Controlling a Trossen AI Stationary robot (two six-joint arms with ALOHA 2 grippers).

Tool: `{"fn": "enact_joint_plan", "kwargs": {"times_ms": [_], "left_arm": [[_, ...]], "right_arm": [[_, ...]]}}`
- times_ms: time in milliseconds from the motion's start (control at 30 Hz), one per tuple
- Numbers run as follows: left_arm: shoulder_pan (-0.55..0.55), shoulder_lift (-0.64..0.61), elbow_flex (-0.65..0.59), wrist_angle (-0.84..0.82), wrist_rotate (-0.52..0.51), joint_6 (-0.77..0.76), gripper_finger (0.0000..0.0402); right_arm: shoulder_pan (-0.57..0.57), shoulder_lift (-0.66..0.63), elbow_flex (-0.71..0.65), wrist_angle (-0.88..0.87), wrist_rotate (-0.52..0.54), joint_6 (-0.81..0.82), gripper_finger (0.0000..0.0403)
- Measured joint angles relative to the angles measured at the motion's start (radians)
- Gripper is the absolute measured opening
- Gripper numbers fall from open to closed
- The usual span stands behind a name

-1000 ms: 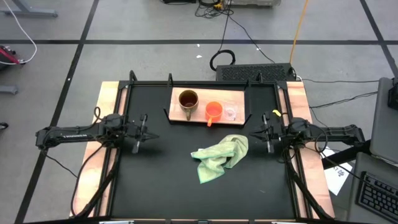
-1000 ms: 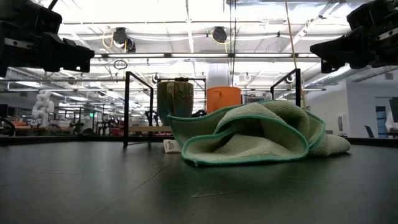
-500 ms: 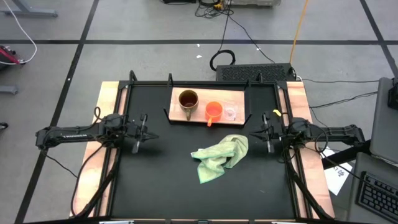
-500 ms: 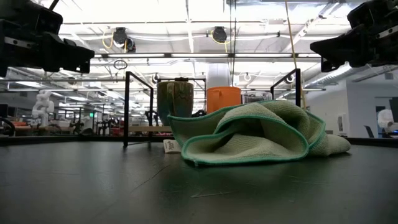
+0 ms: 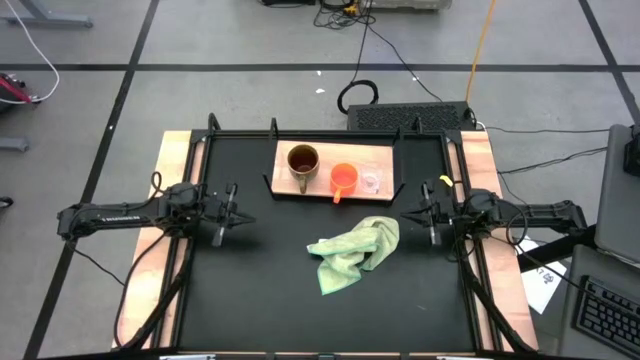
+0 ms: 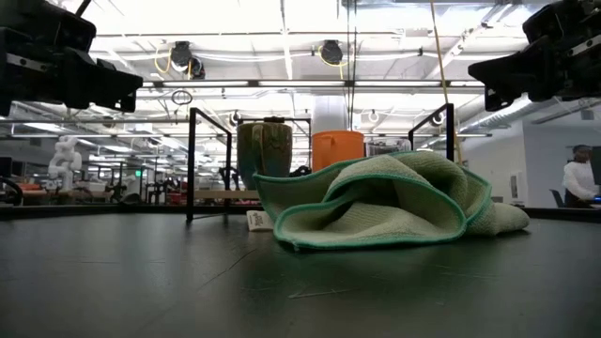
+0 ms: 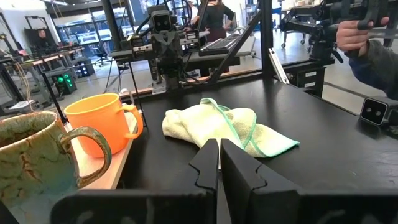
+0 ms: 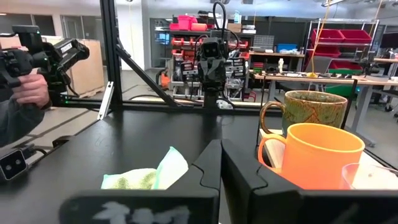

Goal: Stack small to large cups/mugs on shelf
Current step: Put the transparent mug on the shelf

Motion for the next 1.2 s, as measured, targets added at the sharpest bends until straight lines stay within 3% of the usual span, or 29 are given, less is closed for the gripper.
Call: {"fn": "enact_joint_plan", "kwargs": {"times_ms": [400, 767, 967, 1067, 1200], "left_arm": [[0.000, 0.000, 0.000, 0.000, 0.000, -0.004, 0.0021], [0.000, 0.000, 0.000, -0.004, 0.000, 0.000, 0.0021], [0.000, 0.000, 0.000, -0.039, -0.001, 0.004, 0.0021], [0.000, 0.001, 0.000, -0.048, -0.001, 0.005, 0.0021], [0.000, 0.002, 0.000, -0.047, -0.001, 0.004, 0.0021]], "right_arm": [[0.000, 0.040, 0.000, 0.027, 0.026, 0.030, 0.0000], [0.038, 0.298, 0.002, 0.329, 0.030, 0.007, 0.0000], [0.053, 0.428, 0.087, 0.306, 0.032, 0.037, 0.0000], [0.065, 0.505, 0.141, 0.281, 0.091, 0.033, 0.0000], [0.075, 0.588, 0.195, 0.211, 0.248, 0.030, 0.0000]]}}
